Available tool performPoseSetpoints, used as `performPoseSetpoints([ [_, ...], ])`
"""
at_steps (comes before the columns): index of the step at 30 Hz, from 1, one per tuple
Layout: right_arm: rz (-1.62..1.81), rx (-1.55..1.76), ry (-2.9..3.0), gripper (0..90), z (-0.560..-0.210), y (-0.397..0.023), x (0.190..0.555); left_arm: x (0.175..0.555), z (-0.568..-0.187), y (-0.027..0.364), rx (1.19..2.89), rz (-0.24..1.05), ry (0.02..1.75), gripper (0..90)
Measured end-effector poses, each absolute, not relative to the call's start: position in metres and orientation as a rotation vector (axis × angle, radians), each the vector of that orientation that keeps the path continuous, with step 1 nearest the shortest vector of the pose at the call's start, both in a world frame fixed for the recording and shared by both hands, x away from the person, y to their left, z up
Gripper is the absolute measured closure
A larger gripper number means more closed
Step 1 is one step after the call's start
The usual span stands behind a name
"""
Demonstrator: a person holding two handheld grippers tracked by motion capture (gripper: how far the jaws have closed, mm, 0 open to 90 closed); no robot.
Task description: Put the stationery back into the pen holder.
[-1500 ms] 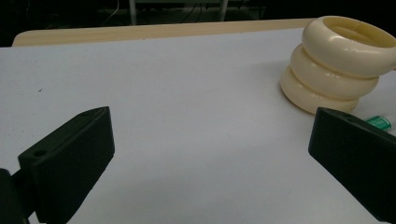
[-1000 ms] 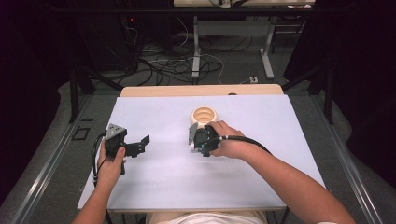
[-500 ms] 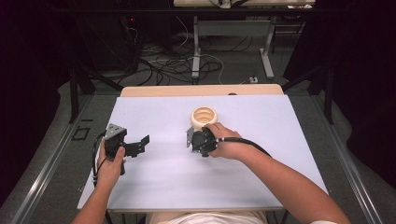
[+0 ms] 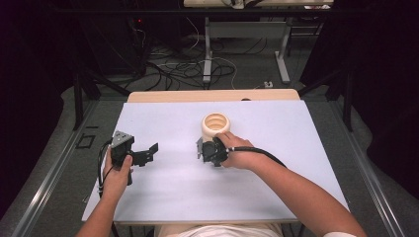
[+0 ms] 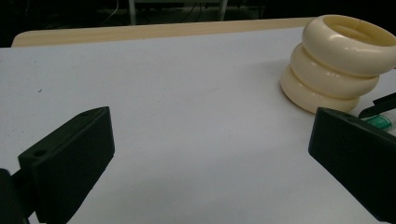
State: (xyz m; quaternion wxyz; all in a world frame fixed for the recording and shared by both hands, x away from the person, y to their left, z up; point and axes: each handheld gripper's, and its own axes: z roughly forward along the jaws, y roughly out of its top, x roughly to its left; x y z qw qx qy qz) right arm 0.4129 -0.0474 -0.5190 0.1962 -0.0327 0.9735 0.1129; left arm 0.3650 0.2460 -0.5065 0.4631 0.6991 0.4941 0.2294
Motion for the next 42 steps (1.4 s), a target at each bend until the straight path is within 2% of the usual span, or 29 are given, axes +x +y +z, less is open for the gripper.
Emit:
performPoseSetpoints([
  [42,0.220,-0.114,2.717,64.4,-0.533,-0.045,0.416,0.365,-0.507,0.246,1.721,0.559,1.217,0.3],
])
